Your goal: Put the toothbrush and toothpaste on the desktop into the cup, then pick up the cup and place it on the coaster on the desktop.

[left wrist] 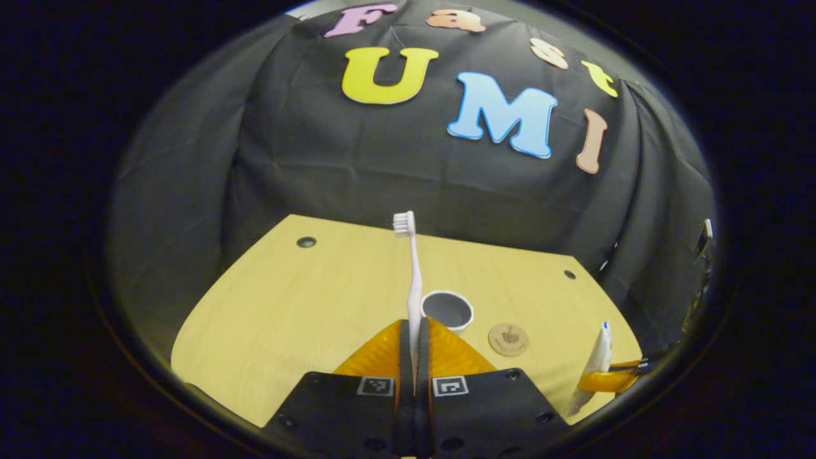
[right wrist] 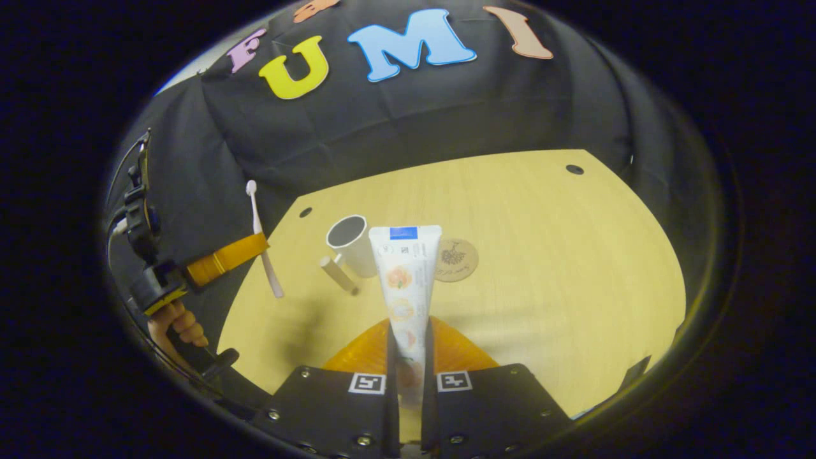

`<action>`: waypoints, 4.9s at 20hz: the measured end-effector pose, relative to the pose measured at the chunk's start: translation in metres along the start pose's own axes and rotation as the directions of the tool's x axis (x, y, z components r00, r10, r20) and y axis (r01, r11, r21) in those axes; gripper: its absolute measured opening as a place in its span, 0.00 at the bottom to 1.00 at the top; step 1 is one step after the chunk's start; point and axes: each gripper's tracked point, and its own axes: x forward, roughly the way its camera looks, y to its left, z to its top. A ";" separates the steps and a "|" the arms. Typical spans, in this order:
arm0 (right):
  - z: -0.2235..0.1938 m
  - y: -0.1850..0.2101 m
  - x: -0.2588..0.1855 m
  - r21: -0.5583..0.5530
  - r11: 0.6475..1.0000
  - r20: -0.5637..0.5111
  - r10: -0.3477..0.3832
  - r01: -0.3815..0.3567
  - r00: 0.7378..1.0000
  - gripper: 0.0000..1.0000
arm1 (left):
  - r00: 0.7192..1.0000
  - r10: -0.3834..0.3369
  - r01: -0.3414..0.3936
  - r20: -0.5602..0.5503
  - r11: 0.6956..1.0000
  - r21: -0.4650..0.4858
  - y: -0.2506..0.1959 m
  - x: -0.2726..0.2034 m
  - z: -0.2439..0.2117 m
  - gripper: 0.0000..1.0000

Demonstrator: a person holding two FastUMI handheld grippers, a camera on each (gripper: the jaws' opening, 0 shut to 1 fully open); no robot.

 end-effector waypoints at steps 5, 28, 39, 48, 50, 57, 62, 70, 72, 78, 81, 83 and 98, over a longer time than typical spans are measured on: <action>0.001 -0.012 -0.012 -0.002 0.999 0.038 -0.053 0.053 0.998 0.14 | 0.980 -0.072 0.074 0.183 0.997 -0.005 -0.018 0.033 0.054 0.08; -0.011 -0.040 -0.005 0.072 0.984 -0.029 -0.163 0.164 0.986 0.14 | 0.980 -0.145 0.130 0.138 0.985 0.114 -0.047 0.162 -0.012 0.12; 0.037 -0.007 0.031 -0.024 0.999 0.026 -0.046 0.047 0.999 0.14 | 0.984 -0.130 0.121 0.122 0.989 0.079 -0.033 0.126 -0.008 0.84; 0.108 0.041 0.081 -0.105 0.993 0.131 0.075 -0.062 0.989 0.14 | 0.989 -0.078 0.075 0.124 0.997 0.026 -0.016 0.073 -0.007 0.90; 0.122 0.056 0.090 -0.112 0.989 0.165 0.110 -0.092 0.980 0.14 | 0.991 -0.066 0.066 0.114 0.998 0.005 -0.009 0.063 -0.011 0.89; 0.155 0.102 0.133 -0.157 0.973 0.229 0.202 -0.168 0.952 0.14 | 0.995 -0.032 0.036 0.094 0.998 -0.045 0.010 0.032 -0.015 0.89; 0.176 0.127 0.155 -0.223 0.960 0.298 0.230 -0.167 0.926 0.14 | 0.996 -0.017 0.023 0.086 0.997 -0.073 0.020 0.018 -0.020 0.89; 0.158 0.142 0.203 -0.333 0.935 0.285 0.225 -0.123 0.932 0.16 | 0.997 0.024 -0.017 0.074 0.995 -0.094 0.039 0.002 -0.029 0.90; 0.149 0.141 0.216 -0.360 0.927 0.256 0.208 -0.106 0.944 0.18 | 0.997 0.031 -0.024 0.070 0.995 -0.098 0.040 0.001 -0.031 0.90; 0.126 0.128 0.217 -0.394 0.916 0.191 0.161 -0.074 0.968 0.24 | 0.996 0.053 -0.045 0.065 0.993 -0.113 0.046 0.000 -0.036 0.90; 0.121 0.126 0.208 -0.401 0.913 0.175 0.158 -0.076 0.972 0.32 | 0.996 0.058 -0.050 0.064 0.992 -0.119 0.048 -0.002 -0.039 0.90; 0.118 0.125 0.209 -0.410 0.909 0.172 0.154 -0.072 0.973 0.49 | 0.996 0.060 -0.052 0.066 0.992 -0.118 0.046 -0.003 -0.038 0.90; 0.159 0.094 0.088 -0.320 0.946 0.335 0.164 -0.052 0.928 0.86 | 1.000 -0.009 0.008 -0.004 0.997 -0.077 0.012 0.019 -0.049 0.90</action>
